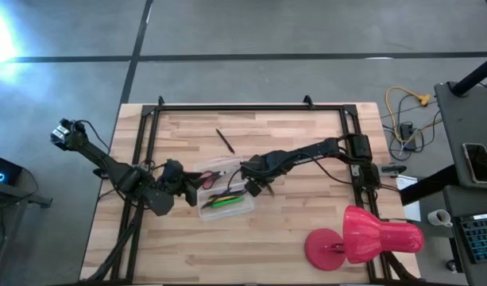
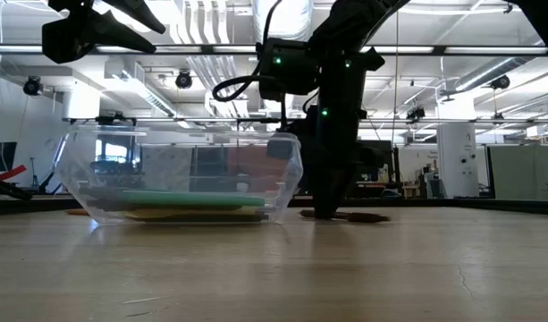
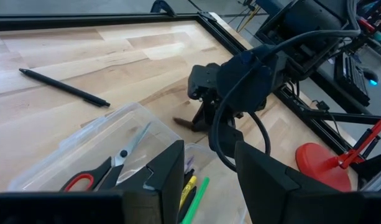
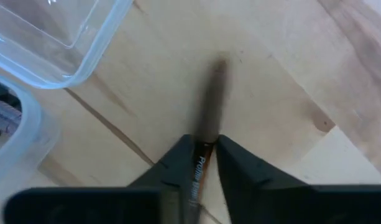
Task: Pick & place school supplies into a supply box
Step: Put the brown pen into the stationery box
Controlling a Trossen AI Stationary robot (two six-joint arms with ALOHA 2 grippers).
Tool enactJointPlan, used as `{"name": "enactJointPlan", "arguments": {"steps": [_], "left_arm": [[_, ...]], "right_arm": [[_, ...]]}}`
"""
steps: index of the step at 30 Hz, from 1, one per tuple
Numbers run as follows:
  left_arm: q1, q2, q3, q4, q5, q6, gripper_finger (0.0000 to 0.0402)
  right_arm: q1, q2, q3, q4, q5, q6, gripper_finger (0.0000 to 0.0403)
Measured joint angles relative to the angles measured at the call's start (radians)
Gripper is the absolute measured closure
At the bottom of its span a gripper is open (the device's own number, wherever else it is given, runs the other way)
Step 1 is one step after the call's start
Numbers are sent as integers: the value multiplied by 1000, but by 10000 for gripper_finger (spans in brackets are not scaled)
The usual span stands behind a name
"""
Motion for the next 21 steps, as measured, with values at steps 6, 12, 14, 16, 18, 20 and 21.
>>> {"name": "enactJointPlan", "arguments": {"steps": [6,12,14,16,18,20,21], "left_arm": [[0,0,0,0,0,0,275],[0,0,0,0,0,0,275],[0,0,0,0,0,0,275],[0,0,0,0,0,0,275],[0,0,0,0,0,0,275],[0,0,0,0,-1,0,275],[0,0,0,0,-1,0,275]], "right_arm": [[-1,-4,-1,-2,-23,-4,383],[10,-67,-8,-24,33,19,385],[10,-114,-2,9,53,9,386],[10,-165,0,49,62,-9,386],[10,-200,0,127,60,-66,386],[10,-231,0,250,13,-155,387],[10,-243,0,319,-25,-203,387]]}}
